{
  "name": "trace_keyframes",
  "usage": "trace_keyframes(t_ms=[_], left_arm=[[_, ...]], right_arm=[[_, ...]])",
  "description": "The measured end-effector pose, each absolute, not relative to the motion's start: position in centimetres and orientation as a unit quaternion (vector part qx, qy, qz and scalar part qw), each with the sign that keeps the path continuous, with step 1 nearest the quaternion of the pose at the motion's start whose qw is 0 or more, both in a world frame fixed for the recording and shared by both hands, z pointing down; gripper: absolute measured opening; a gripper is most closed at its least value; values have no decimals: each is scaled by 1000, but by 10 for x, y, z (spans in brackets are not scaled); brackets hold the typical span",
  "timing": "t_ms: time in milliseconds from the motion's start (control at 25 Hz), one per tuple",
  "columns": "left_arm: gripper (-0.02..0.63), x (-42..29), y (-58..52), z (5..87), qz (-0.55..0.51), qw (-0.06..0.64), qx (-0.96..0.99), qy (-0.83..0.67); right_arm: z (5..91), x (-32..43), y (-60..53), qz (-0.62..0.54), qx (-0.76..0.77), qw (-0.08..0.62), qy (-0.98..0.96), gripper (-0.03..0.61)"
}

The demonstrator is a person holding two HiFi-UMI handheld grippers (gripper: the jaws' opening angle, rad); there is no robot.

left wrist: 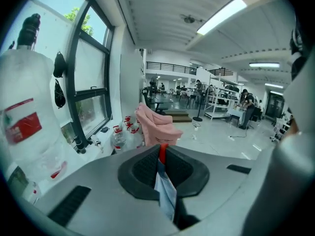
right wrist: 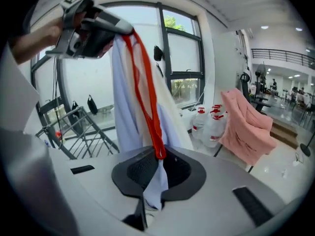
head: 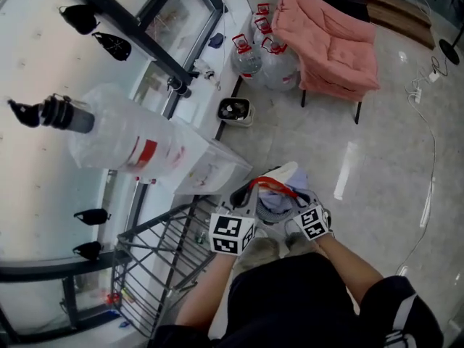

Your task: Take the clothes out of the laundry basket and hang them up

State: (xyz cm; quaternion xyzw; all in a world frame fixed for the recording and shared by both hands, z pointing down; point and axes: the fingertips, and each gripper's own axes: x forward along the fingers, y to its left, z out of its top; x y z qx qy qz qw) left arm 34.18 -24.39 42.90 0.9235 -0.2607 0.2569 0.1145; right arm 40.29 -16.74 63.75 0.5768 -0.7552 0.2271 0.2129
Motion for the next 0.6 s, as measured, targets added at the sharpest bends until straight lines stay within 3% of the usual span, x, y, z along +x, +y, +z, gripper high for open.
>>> trace_keyframes(t_ms=[360,600], left_arm=[[12,244,-244,394,220,121,891,-377],[12,175,-216,318,159,67,883,-437]], right_arm=[[493,437,-193,129,581,105,-797,15],[368,386,-213,60,514,60,-853,14]])
